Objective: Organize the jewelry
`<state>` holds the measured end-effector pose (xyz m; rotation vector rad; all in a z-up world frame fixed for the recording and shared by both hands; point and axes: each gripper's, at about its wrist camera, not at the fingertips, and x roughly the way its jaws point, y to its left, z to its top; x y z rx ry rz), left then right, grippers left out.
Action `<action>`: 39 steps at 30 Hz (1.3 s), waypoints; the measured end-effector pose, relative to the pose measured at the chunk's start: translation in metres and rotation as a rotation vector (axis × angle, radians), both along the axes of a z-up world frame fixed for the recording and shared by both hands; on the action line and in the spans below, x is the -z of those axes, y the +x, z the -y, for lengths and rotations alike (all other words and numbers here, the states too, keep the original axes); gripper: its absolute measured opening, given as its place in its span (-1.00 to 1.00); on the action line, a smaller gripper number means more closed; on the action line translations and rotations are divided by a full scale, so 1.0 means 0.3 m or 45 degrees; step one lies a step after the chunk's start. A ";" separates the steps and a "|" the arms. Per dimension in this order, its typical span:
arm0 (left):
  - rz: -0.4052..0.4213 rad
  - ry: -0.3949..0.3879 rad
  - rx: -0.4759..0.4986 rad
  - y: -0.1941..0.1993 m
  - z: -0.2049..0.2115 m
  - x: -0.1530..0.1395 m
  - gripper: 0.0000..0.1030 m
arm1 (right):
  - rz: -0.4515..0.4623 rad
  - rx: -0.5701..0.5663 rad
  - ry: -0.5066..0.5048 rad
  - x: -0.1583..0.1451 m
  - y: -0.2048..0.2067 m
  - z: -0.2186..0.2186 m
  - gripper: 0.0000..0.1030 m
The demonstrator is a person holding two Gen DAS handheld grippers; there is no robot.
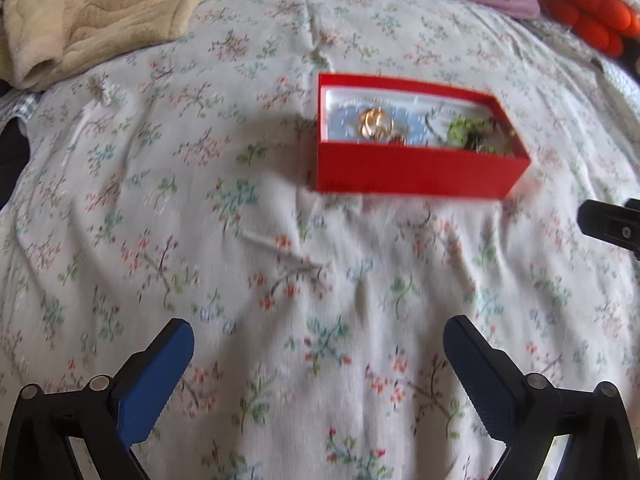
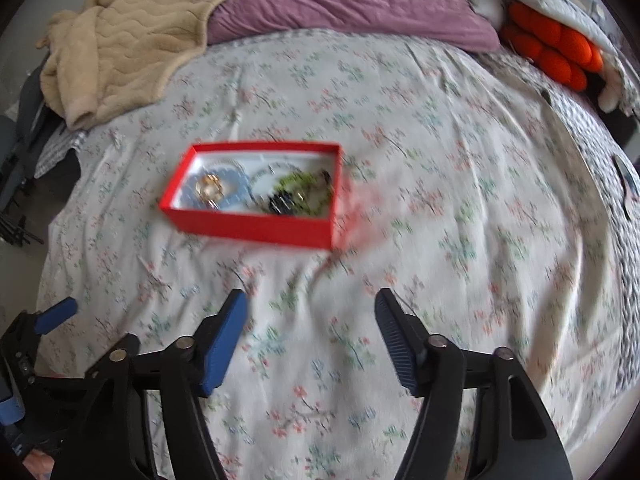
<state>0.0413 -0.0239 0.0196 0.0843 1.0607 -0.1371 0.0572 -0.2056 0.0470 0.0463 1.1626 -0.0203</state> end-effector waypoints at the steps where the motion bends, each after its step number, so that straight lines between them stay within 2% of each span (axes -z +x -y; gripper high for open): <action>1: -0.012 0.010 -0.004 -0.008 0.005 0.009 0.98 | -0.004 0.008 -0.018 0.007 -0.015 0.004 0.56; 7: -0.045 0.010 -0.021 -0.026 0.027 0.055 0.98 | 0.007 0.043 -0.107 0.051 -0.072 0.024 0.99; 12: -0.044 0.060 -0.022 -0.034 0.045 0.078 0.98 | 0.015 0.069 -0.136 0.072 -0.091 0.036 1.00; 21: -0.064 0.024 -0.050 -0.020 0.012 0.085 0.98 | -0.009 0.079 -0.131 0.097 -0.092 0.040 1.00; 39: -0.089 0.024 -0.044 -0.015 0.008 0.109 0.98 | -0.018 0.016 -0.138 0.101 -0.062 -0.032 1.00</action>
